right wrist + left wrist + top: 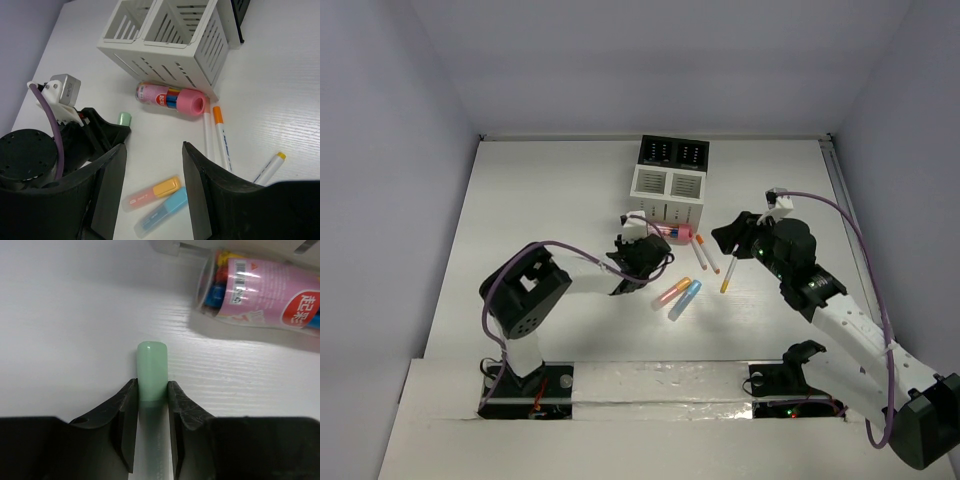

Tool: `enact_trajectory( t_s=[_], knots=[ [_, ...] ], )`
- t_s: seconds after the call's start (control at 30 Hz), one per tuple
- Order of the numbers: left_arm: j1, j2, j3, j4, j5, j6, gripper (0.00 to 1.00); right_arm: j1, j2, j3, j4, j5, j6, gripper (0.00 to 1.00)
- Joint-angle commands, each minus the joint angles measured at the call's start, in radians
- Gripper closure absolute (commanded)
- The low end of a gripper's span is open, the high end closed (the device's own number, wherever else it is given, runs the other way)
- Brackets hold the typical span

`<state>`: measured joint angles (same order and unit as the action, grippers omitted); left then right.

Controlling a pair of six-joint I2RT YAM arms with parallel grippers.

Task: Sort the stationery into containers
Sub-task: Pick up the pen from the center of the board, then place the pen in the storage box.

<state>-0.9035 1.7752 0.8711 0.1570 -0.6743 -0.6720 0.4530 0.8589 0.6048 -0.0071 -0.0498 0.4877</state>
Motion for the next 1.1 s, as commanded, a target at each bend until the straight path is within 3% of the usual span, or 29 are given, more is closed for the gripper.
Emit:
enact_trajectory(
  t_s=[0.0,0.3,0.47,0.63,1.07],
  knots=[
    [-0.003,-0.092,-0.017,-0.08,-0.053,0.008,1.0,0.004,-0.009,-0.004,0.056,-0.01,0.003,0.46],
    [0.035,-0.35,0.049,-0.076,-0.033,0.113,1.0,0.004,-0.044,-0.017,0.061,0.008,0.014,0.46],
    [0.104,-0.395,0.14,0.077,0.141,0.212,1.0,0.004,-0.066,-0.04,0.082,0.022,0.028,0.46],
    [0.166,-0.242,0.382,0.141,0.225,0.305,1.0,0.004,-0.073,-0.042,0.079,0.033,0.029,0.46],
    [0.218,0.373,1.124,0.099,0.381,0.408,1.0,0.004,-0.087,-0.042,0.078,0.024,0.034,0.44]
  ],
)
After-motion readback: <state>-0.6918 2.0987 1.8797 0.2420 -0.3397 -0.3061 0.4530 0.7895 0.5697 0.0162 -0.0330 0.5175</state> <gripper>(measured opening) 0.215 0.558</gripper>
